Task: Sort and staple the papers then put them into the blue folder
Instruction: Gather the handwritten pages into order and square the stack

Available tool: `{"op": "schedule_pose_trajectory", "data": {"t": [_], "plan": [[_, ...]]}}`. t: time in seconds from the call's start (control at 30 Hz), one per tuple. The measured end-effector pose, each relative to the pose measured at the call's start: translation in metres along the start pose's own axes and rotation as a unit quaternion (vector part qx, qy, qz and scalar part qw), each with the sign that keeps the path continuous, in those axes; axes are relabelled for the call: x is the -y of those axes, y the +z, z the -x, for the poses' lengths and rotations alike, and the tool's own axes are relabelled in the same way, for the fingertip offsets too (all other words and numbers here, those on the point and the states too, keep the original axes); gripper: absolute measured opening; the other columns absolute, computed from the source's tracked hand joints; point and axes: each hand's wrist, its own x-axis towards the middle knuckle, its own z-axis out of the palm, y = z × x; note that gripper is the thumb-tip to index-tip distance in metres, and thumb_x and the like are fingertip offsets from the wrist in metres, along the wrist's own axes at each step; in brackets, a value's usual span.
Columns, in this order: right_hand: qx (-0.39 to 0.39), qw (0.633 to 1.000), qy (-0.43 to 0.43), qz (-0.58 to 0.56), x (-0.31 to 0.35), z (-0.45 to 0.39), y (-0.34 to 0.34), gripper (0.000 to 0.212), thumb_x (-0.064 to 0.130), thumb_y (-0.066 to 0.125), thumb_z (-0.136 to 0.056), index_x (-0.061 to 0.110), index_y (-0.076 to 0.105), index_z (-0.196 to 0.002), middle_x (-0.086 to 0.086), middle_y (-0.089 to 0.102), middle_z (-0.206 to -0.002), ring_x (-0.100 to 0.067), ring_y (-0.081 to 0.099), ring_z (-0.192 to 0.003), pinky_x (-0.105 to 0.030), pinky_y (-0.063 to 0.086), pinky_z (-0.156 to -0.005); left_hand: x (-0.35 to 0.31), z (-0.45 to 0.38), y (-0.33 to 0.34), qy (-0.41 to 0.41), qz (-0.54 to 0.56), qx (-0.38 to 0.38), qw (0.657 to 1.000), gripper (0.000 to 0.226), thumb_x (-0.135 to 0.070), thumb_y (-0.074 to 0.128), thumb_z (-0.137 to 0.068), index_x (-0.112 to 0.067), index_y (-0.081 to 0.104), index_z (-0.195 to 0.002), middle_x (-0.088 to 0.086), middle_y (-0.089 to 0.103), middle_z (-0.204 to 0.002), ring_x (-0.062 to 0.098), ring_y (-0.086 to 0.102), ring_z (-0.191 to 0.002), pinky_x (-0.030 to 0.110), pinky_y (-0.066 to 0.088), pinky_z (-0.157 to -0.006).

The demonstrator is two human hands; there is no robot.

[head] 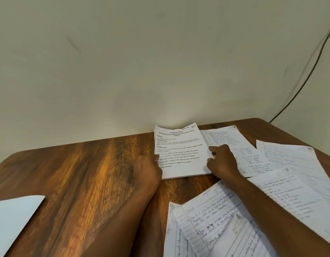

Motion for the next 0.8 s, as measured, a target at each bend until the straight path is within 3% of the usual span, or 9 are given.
{"op": "schedule_pose_trajectory", "data": {"t": [0.1, 0.23, 0.33, 0.43, 0.5, 0.57, 0.63, 0.7, 0.8], "plan": [[-0.011, 1.000, -0.007, 0.011, -0.011, 0.005, 0.003, 0.057, 0.006, 0.078, -0.088, 0.014, 0.061, -0.142, -0.009, 0.063, -0.131, -0.025, 0.065, -0.114, -0.033, 0.055, -0.092, 0.003, 0.009, 0.003, 0.025, -0.044, -0.008, 0.999, 0.034, -0.010, 0.057, -0.099, -0.021, 0.076, -0.124, 0.005, 0.074, -0.116, 0.024, 0.064, -0.105, 0.042, 0.049, -0.094], [-0.009, 1.000, -0.019, 0.023, -0.015, 0.016, 0.000, 0.055, 0.003, 0.077, -0.087, 0.013, 0.063, -0.139, -0.011, 0.064, -0.129, -0.028, 0.065, -0.114, -0.034, 0.052, -0.093, 0.001, 0.024, -0.006, 0.051, -0.035, -0.051, 0.997, 0.026, -0.009, 0.058, -0.097, -0.020, 0.079, -0.109, 0.001, 0.076, -0.105, 0.023, 0.064, -0.101, 0.042, 0.043, -0.092], [-0.010, 0.998, -0.043, 0.044, -0.006, 0.013, -0.005, 0.054, 0.002, 0.080, -0.084, 0.013, 0.066, -0.135, -0.010, 0.066, -0.130, -0.027, 0.065, -0.113, -0.031, 0.050, -0.093, -0.011, 0.037, -0.026, 0.101, 0.002, -0.071, 0.992, 0.023, -0.013, 0.062, -0.099, -0.020, 0.078, -0.114, 0.000, 0.077, -0.109, 0.024, 0.064, -0.107, 0.038, 0.036, -0.092], [0.003, 0.993, -0.072, 0.089, -0.001, 0.019, -0.011, 0.045, 0.004, 0.078, -0.088, 0.012, 0.068, -0.131, -0.011, 0.065, -0.132, -0.028, 0.064, -0.116, -0.029, 0.048, -0.093, -0.014, 0.063, -0.038, 0.133, 0.056, -0.047, 0.988, 0.025, -0.036, 0.063, -0.102, -0.025, 0.076, -0.119, -0.007, 0.076, -0.117, 0.017, 0.065, -0.111, 0.035, 0.034, -0.098], [0.018, 0.993, -0.079, 0.080, 0.001, 0.027, -0.021, 0.041, 0.007, 0.076, -0.091, 0.013, 0.068, -0.131, -0.010, 0.064, -0.135, -0.027, 0.063, -0.119, -0.030, 0.048, -0.096, -0.016, 0.085, -0.046, 0.127, 0.123, 0.001, 0.984, 0.042, -0.060, 0.056, -0.100, -0.029, 0.077, -0.120, -0.015, 0.076, -0.115, 0.006, 0.068, -0.103, 0.045, 0.048, -0.101], [0.035, 0.993, -0.093, 0.066, 0.005, 0.040, -0.039, 0.035, 0.017, 0.076, -0.094, 0.015, 0.069, -0.128, -0.007, 0.065, -0.134, -0.024, 0.064, -0.117, -0.033, 0.050, -0.095, -0.020, 0.108, -0.059, 0.105, 0.165, 0.053, 0.979, 0.057, -0.080, 0.052, -0.092, -0.035, 0.075, -0.119, -0.022, 0.075, -0.110, 0.000, 0.069, -0.096, 0.050, 0.056, -0.093], [0.073, 0.988, -0.123, 0.056, 0.008, 0.063, -0.062, 0.031, 0.029, 0.076, -0.094, 0.019, 0.071, -0.124, 0.000, 0.067, -0.127, -0.017, 0.063, -0.110, -0.031, 0.049, -0.091, -0.030, 0.135, -0.076, 0.093, 0.135, 0.111, 0.980, 0.070, -0.095, 0.051, -0.078, -0.040, 0.069, -0.118, -0.023, 0.072, -0.111, 0.001, 0.067, -0.100, 0.052, 0.054, -0.098], [0.141, 0.979, -0.145, 0.037, 0.008, 0.098, -0.087, 0.033, 0.039, 0.075, -0.093, 0.022, 0.073, -0.121, 0.007, 0.068, -0.122, -0.010, 0.062, -0.106, -0.028, 0.049, -0.090, -0.034, 0.164, -0.093, 0.094, 0.043, 0.188, 0.977, 0.097, -0.108, 0.043, -0.062, -0.045, 0.053, -0.136, -0.021, 0.059, -0.138, 0.010, 0.054, -0.130, 0.056, 0.037, -0.116], [0.230, 0.952, -0.172, 0.103, -0.009, 0.150, -0.110, 0.060, 0.067, 0.064, -0.090, 0.034, 0.060, -0.140, 0.017, 0.058, -0.142, -0.005, 0.055, -0.126, -0.026, 0.045, -0.103, -0.031, 0.191, -0.104, 0.145, -0.102, 0.278, 0.944, 0.124, -0.113, 0.029, -0.058, -0.050, 0.005, -0.163, -0.012, 0.001, -0.175, 0.014, -0.002, -0.161, 0.057, -0.002, -0.129]]}}
